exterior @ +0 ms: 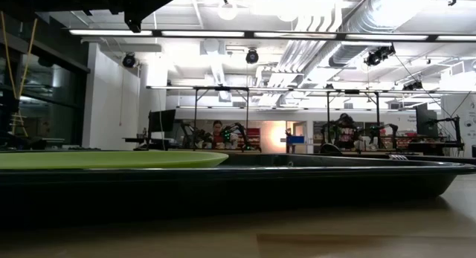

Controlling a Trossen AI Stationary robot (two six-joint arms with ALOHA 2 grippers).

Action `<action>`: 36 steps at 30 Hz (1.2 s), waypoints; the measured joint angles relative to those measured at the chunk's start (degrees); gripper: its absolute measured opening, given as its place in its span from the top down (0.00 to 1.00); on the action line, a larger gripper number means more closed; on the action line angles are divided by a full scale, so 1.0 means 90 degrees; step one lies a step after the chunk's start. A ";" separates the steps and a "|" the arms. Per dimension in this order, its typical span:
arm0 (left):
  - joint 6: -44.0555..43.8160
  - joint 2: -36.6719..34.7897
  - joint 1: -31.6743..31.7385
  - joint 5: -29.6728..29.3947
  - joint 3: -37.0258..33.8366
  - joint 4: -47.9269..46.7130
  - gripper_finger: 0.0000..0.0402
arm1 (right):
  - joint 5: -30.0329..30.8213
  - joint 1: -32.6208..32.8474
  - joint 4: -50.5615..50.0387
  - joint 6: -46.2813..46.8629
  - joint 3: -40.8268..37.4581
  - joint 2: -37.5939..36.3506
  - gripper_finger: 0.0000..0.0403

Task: Pick and place plate/cup/fork/spoon on tray
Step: Put the green cup on the lower right of the black tray

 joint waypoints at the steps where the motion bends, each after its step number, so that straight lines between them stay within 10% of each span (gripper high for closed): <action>1: 0.0000 0.0000 0.0000 0.0000 0.0000 0.0000 0.52 | 0.0276 -0.0153 0.0005 -0.0334 0.0136 0.0031 1.00; 15: -0.0219 -0.0001 0.0000 0.0002 0.0000 0.0000 0.52 | -0.0799 -0.3152 0.0553 -0.5129 0.1018 0.1695 1.00; 36: -0.0348 -0.0001 0.0000 0.0002 0.0000 -0.0010 0.52 | -0.1855 -0.3807 0.1306 -0.5716 0.1001 0.2800 1.00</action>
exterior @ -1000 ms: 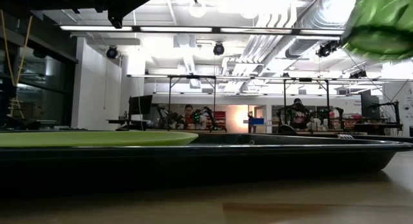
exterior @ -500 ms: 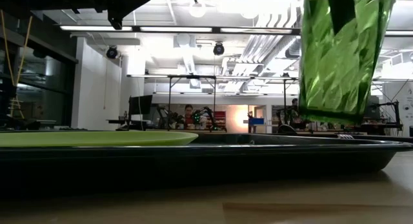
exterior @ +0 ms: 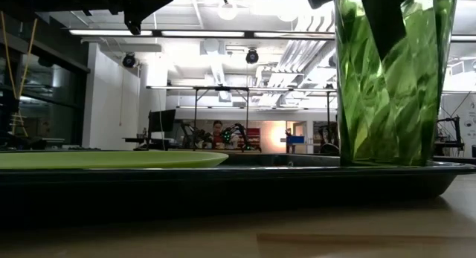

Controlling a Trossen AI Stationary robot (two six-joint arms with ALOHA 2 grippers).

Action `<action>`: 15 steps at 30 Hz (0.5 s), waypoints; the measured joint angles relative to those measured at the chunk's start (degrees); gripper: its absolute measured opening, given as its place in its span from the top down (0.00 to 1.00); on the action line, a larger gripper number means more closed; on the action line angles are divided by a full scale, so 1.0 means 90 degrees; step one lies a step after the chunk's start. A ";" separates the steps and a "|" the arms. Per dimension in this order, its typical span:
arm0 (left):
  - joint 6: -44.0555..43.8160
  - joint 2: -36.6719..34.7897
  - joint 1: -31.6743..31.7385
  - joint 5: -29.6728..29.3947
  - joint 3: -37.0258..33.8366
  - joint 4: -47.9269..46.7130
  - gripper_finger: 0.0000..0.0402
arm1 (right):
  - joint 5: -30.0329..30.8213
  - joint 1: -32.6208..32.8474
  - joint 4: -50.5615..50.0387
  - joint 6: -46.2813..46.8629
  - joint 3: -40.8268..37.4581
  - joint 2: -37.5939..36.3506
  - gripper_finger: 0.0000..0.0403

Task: Pick and place plate/cup/fork/spoon on tray
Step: Put the green cup on the lower right of the black tray

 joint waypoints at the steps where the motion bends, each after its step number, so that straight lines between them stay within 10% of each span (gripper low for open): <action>1: -0.0001 0.0001 0.0000 0.0000 0.0000 0.0002 0.52 | 0.0040 -0.0013 0.0007 -0.0001 0.0000 0.0014 1.00; 15: -0.0032 0.0002 0.0000 0.0000 0.0000 0.0002 0.52 | 0.0157 -0.0029 0.0095 0.0162 0.0000 0.0019 0.97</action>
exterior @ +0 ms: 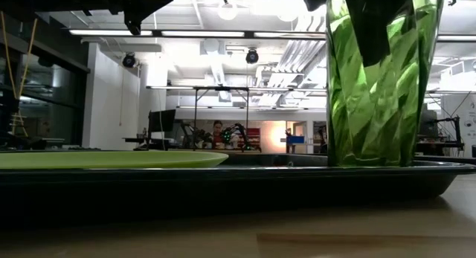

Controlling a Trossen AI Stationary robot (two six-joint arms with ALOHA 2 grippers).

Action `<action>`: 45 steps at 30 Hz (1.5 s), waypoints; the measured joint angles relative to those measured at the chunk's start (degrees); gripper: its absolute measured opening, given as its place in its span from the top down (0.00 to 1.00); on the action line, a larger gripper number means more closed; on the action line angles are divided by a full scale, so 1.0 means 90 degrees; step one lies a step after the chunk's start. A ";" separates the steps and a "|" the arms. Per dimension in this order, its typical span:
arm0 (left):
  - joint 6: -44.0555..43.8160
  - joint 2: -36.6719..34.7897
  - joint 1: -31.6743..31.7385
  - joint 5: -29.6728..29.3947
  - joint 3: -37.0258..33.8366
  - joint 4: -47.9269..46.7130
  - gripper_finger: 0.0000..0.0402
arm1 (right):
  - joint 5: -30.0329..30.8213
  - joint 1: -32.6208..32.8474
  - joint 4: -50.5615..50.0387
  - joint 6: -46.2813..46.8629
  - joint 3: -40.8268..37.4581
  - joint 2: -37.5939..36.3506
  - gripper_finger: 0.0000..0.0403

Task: Pick and place plate/cup/fork/spoon on tray
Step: Put the green cup on the lower right of the black tray, then put the orange fork on the black tray to the right of the green plate

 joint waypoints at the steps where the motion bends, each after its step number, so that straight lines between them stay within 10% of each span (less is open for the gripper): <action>1: 0.0000 0.0000 0.0000 0.0000 0.0000 -0.0002 0.52 | 0.0000 0.0000 0.0031 -0.0026 0.0000 0.0000 0.96; 31: -0.0002 0.0000 0.0000 0.0000 0.0000 0.0000 0.52 | 0.0371 -0.0096 -0.0132 -0.1242 0.0609 -0.0010 0.56; 45: -0.0002 0.0000 -0.0002 0.0000 0.0002 -0.0095 0.52 | 0.1131 -0.0063 -0.1337 -0.1964 0.1998 -0.0019 0.54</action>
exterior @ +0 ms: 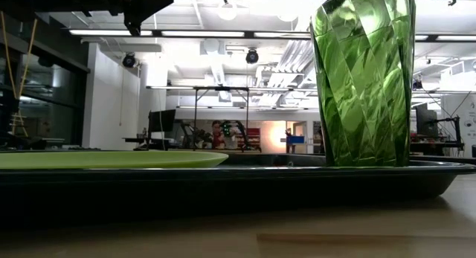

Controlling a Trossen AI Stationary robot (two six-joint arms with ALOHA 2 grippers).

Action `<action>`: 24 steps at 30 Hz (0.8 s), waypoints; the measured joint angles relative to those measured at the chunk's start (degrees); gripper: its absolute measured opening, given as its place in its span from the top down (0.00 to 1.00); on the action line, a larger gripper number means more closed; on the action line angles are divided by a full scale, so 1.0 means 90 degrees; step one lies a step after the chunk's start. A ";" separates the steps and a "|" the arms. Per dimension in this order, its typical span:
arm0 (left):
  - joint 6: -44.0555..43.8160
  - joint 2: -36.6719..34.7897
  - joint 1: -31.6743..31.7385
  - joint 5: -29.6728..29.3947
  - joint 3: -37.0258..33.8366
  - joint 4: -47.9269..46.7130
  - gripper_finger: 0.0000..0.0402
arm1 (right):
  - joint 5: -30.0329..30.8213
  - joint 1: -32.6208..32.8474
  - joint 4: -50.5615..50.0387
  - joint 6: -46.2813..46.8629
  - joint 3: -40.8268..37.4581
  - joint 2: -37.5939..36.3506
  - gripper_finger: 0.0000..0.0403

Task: Pick and place plate/cup/fork/spoon on tray
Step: Put the orange fork on the black tray to the right of the green plate

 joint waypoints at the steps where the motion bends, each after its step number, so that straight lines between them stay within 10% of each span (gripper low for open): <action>1: 0.0000 0.0000 0.0000 0.0000 0.0000 0.0000 0.52 | 0.0160 0.0012 -0.0083 -0.0047 0.0073 -0.0015 0.54; 13: -0.0005 0.0000 0.0000 -0.0001 0.0002 -0.0040 0.52 | 0.2949 0.0435 -0.1150 0.1123 -0.0168 -0.0909 0.54; 24: -0.0002 0.0000 0.0000 -0.0002 0.0002 -0.0009 0.52 | 0.4002 -0.0394 -0.1140 0.4783 -0.3950 -0.3436 0.54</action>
